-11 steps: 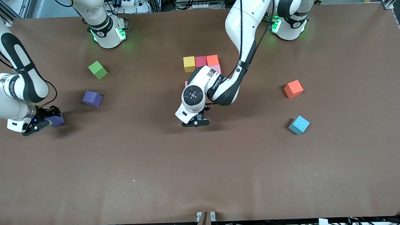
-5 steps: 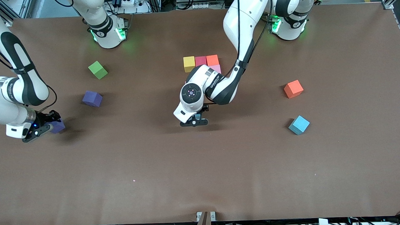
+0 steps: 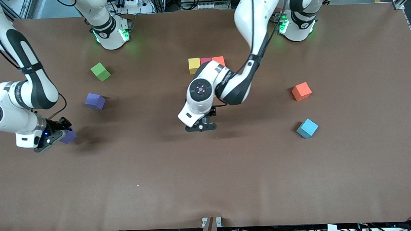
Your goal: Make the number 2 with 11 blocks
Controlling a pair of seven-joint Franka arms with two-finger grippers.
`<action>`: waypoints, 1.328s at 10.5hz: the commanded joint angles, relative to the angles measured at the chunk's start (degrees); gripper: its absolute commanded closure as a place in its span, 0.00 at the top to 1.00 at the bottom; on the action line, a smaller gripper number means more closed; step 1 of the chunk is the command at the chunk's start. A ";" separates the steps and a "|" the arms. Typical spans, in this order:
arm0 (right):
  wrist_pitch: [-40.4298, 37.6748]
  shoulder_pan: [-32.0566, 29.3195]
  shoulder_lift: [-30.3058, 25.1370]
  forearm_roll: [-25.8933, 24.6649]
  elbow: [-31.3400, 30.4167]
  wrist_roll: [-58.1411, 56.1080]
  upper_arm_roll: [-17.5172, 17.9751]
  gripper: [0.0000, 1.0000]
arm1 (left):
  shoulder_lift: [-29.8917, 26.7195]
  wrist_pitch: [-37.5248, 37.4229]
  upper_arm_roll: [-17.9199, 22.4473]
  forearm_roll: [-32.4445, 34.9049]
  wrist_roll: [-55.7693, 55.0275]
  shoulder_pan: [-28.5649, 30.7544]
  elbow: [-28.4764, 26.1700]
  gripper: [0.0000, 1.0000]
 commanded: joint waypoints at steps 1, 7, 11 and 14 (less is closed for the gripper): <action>-4.12 5.55 -0.48 -0.82 3.34 0.29 1.38 0.33 | -5.95 -7.50 2.93 -1.15 3.19 4.48 -0.26 1.00; -8.35 32.96 3.55 -0.47 14.67 3.71 1.38 0.33 | -15.63 -12.99 2.85 8.34 18.13 16.79 -11.93 1.00; -11.49 48.00 11.80 3.04 25.90 6.27 1.21 0.36 | -17.30 -11.94 2.85 13.79 22.08 22.34 -18.97 1.00; -16.51 60.30 17.17 2.96 35.41 11.44 -2.12 0.37 | -21.51 -0.81 2.77 14.15 39.01 27.43 -29.66 1.00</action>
